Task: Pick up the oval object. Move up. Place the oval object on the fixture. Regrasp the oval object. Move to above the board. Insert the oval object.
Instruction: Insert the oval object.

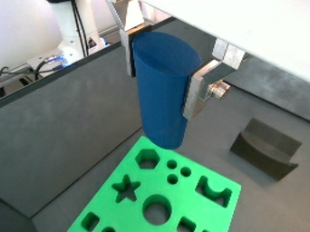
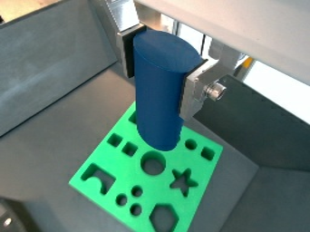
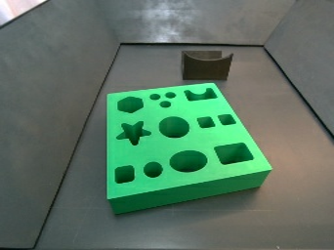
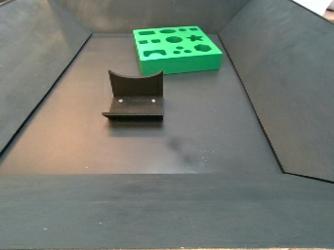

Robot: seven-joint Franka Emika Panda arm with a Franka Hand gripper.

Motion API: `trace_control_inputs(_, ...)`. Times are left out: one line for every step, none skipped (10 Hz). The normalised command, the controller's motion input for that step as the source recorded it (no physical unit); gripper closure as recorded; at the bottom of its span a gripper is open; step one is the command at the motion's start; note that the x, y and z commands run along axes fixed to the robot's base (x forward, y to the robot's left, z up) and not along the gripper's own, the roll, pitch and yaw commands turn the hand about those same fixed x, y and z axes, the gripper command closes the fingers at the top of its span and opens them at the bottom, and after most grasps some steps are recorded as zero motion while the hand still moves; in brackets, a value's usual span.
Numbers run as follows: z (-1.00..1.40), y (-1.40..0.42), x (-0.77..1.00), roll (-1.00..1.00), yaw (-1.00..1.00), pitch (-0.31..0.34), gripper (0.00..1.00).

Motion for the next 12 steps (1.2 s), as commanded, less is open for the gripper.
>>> trace_control_inputs(-0.25, -0.45, 0.29, -0.03, 0.23, -0.040, 1.00)
trace_control_inputs(-0.34, -0.40, 0.41, -0.04, 0.33, 0.000, 1.00)
trace_control_inputs(-0.41, -0.40, 0.30, -0.04, 0.35, -0.020, 1.00)
trace_control_inputs(-0.47, -0.32, 0.34, -0.03, 0.50, 0.000, 1.00)
trace_control_inputs(-0.50, -0.30, 0.18, 0.00, 0.50, 0.000, 1.00)
trace_control_inputs(-0.55, -0.25, 0.04, 0.00, 0.39, 0.000, 1.00)
trace_control_inputs(-0.57, -0.21, 0.00, 0.09, 0.19, -0.011, 1.00)
trace_control_inputs(-0.47, -0.18, 0.00, 0.08, 0.13, -0.003, 1.00)
trace_control_inputs(-0.28, -0.13, 0.04, 0.03, 0.07, 0.000, 1.00)
trace_control_inputs(-0.17, -0.08, 0.03, 0.00, 0.07, 0.000, 1.00)
trace_control_inputs(-0.18, -0.13, 0.08, 0.00, 0.06, 0.000, 1.00)
trace_control_inputs(-0.20, -0.17, 0.07, 0.00, 0.06, 0.000, 1.00)
